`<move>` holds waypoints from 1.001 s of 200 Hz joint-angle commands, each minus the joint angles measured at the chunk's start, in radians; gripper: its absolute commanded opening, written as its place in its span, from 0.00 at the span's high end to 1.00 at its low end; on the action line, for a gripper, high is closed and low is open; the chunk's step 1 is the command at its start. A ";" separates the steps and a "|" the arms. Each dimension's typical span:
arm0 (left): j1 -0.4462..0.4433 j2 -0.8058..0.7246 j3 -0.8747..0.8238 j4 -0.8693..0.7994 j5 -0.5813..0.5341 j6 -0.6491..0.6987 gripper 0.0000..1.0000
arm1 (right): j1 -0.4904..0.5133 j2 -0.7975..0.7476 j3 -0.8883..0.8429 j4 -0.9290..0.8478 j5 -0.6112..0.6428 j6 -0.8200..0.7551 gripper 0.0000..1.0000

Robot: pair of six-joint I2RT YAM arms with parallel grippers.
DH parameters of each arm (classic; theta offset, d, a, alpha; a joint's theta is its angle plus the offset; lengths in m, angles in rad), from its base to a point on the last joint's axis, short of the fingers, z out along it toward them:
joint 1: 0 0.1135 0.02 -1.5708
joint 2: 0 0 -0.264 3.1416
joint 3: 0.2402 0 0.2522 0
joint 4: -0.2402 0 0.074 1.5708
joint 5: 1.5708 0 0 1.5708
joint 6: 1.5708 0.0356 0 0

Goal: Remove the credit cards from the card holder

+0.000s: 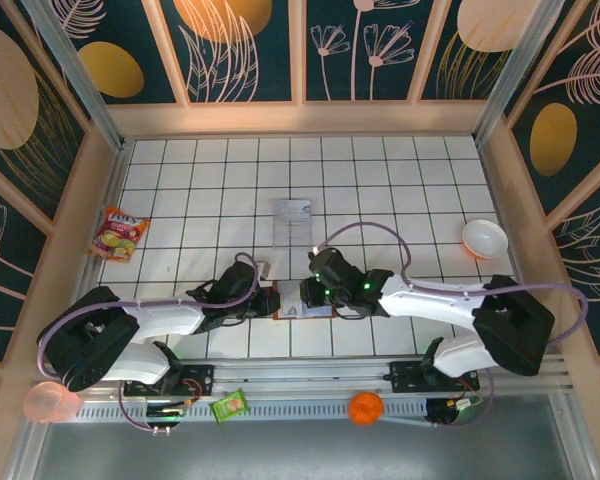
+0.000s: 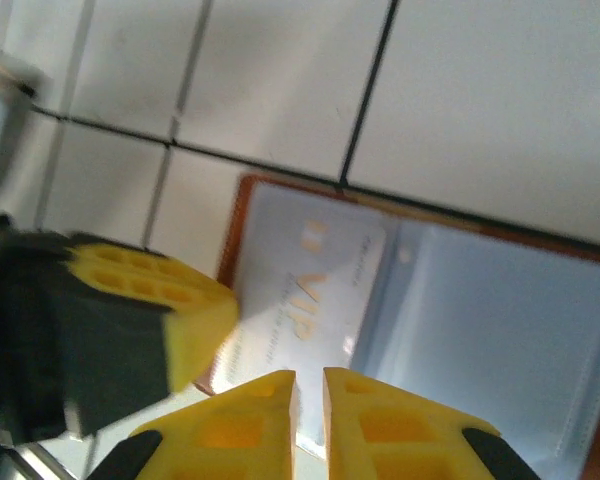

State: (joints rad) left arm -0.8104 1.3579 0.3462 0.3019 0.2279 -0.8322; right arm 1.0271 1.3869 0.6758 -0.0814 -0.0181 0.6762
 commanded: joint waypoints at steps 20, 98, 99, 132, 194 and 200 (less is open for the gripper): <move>-0.006 0.014 0.011 -0.053 -0.005 0.001 1.00 | -0.029 0.023 -0.113 0.046 -0.068 0.071 0.85; -0.005 -0.079 0.002 -0.080 -0.033 0.011 1.00 | -0.041 -0.084 -0.094 0.073 -0.075 0.015 0.76; -0.005 -0.081 0.001 -0.080 -0.033 0.011 0.99 | -0.041 -0.083 -0.094 0.074 -0.079 0.014 0.76; -0.006 -0.114 0.007 -0.066 -0.060 0.027 0.88 | -0.056 -0.005 -0.063 0.161 -0.215 0.016 0.75; -0.006 0.002 0.050 -0.058 -0.084 0.060 0.96 | -0.056 0.131 -0.036 0.238 -0.244 0.042 0.75; -0.006 0.006 0.050 -0.059 -0.084 0.061 0.96 | -0.056 0.134 -0.036 0.238 -0.242 0.045 0.76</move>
State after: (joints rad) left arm -0.8112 1.3491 0.3683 0.2489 0.1669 -0.7971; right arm 0.9768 1.5055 0.6167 0.1032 -0.2379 0.7128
